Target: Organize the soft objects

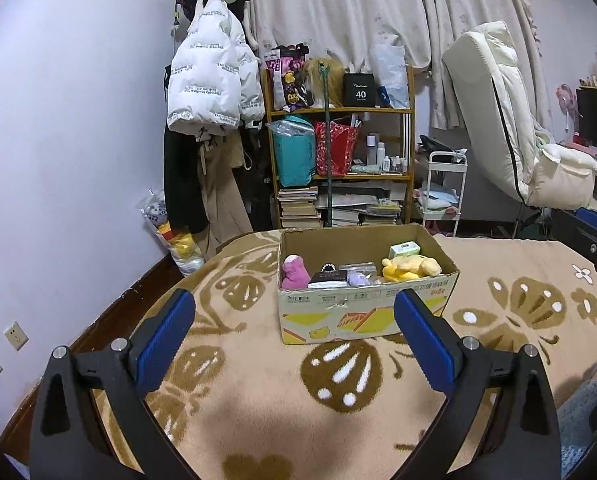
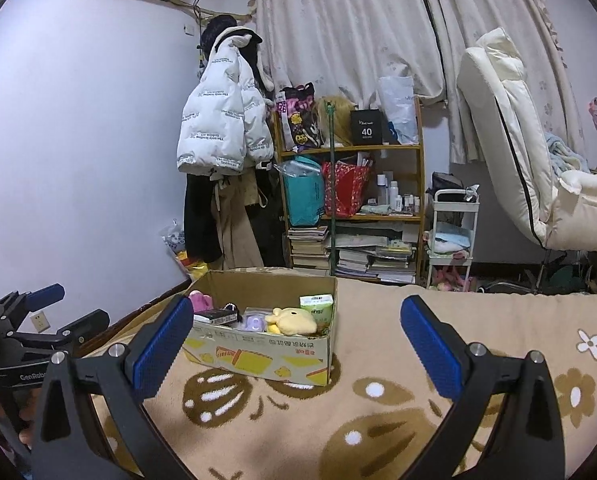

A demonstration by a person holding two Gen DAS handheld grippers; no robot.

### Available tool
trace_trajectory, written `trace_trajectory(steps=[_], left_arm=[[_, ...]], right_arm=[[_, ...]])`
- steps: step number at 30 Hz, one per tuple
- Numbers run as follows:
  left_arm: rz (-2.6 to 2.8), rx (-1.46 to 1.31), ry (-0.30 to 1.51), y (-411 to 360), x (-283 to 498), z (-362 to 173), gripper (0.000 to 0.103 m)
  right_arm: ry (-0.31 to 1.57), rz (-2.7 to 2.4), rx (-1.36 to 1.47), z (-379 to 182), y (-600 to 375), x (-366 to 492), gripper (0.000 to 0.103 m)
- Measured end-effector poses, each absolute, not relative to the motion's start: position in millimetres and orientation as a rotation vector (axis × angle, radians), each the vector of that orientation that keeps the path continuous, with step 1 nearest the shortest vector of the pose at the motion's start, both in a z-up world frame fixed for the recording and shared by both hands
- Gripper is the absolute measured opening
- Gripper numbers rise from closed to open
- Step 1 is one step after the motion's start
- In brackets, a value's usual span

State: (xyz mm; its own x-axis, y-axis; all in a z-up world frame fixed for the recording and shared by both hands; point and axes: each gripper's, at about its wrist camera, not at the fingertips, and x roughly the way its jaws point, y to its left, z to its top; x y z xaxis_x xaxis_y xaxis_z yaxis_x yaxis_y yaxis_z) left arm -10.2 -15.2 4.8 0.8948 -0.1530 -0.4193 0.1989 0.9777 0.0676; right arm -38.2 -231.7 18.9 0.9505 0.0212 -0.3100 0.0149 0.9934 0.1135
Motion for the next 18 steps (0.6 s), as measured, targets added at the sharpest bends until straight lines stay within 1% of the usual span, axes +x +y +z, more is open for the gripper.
trace_trajectory(steps=[18], left_arm=[[-0.160,0.120,0.437,-15.9,-7.6,0.4,0.099]], right_arm=[[0.334,-0.004,0.119,13.5,-236.1,-34.2,0.103]])
